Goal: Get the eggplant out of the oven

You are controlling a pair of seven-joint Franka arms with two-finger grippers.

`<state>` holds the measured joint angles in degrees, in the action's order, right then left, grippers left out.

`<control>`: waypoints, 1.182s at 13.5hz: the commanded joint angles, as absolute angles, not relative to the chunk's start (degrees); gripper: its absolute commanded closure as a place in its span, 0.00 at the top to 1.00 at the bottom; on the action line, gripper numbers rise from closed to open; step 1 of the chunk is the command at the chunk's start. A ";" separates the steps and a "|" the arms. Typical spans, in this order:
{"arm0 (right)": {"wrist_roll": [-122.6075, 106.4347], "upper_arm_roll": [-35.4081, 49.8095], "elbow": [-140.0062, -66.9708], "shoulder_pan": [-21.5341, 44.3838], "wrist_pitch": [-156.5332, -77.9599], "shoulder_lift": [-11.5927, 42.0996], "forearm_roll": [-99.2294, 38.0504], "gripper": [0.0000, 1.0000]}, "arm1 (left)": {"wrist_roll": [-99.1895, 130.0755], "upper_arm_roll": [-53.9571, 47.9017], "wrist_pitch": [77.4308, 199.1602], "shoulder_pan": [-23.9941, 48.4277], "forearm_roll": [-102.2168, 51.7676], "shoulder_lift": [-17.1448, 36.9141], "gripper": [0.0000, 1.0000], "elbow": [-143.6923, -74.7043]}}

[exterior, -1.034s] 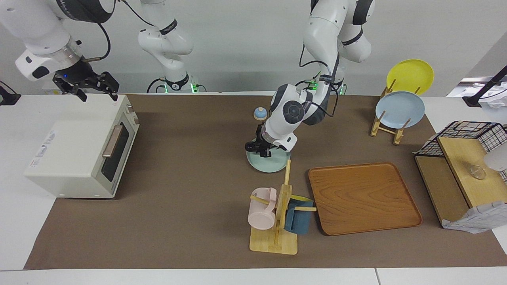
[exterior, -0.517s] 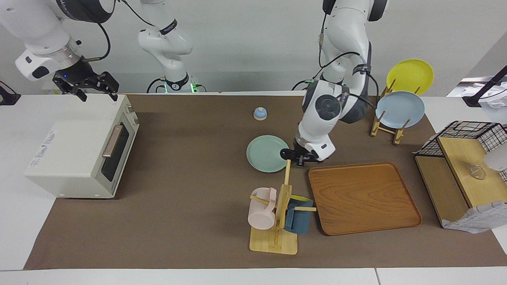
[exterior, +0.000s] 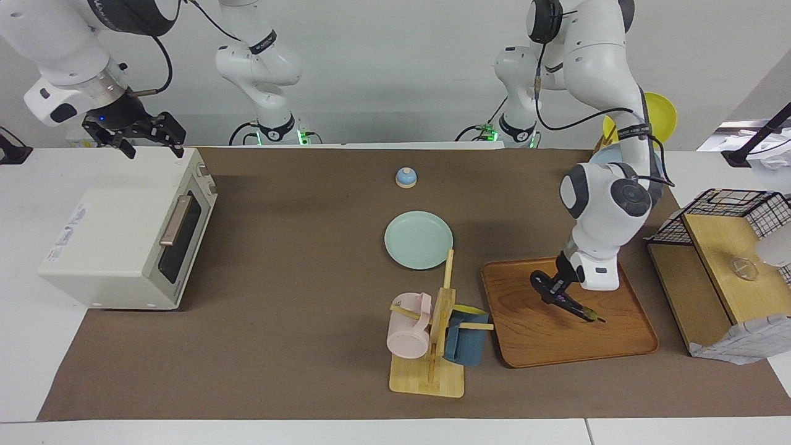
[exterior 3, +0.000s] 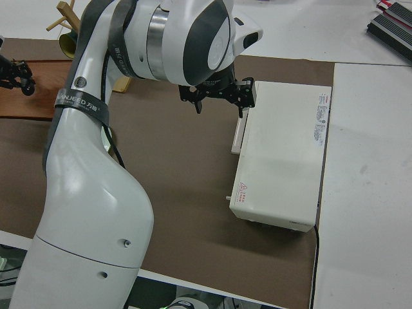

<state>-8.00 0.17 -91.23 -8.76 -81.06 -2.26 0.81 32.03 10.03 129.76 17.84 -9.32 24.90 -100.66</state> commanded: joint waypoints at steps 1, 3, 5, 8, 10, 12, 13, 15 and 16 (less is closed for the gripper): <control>-8.26 0.26 -92.02 -9.23 -80.86 -3.08 -0.53 1.00 | 27.77 9.49 135.59 18.02 -8.97 24.61 0.76 -104.23; -8.35 0.26 -92.02 -9.32 -80.86 -3.08 -0.53 1.00 | 28.47 9.67 133.96 18.11 -9.05 23.91 1.00 -103.80; -8.35 0.26 -92.02 -9.23 -80.86 -3.08 -0.53 1.00 | 25.16 10.02 125.38 15.31 -7.92 18.75 1.00 -102.57; -8.35 0.35 -92.02 -9.32 -80.86 -3.08 -0.53 1.00 | 13.55 12.29 111.76 13.01 -5.64 9.96 1.00 -99.77; -8.35 0.35 -92.02 -9.32 -80.86 -3.08 -0.53 1.00 | 5.94 12.66 99.21 13.01 2.07 6.61 1.00 -93.64; -8.35 0.35 -92.02 -9.23 -80.86 -3.08 -0.53 1.00 | -0.50 13.01 89.70 12.92 3.34 5.89 1.00 -86.61; -8.35 0.35 -92.02 -9.23 -80.86 -3.08 -0.53 1.00 | -1.75 13.09 86.26 12.75 3.25 5.80 1.00 -84.14; -8.35 0.35 -92.02 -9.23 -80.86 -3.08 -0.53 1.00 | -2.37 13.10 85.61 12.74 3.16 5.71 1.00 -84.02; -8.35 0.26 -92.02 -9.23 -80.86 -3.08 -0.53 1.00 | -2.37 13.01 85.34 12.74 2.73 5.45 1.00 -84.02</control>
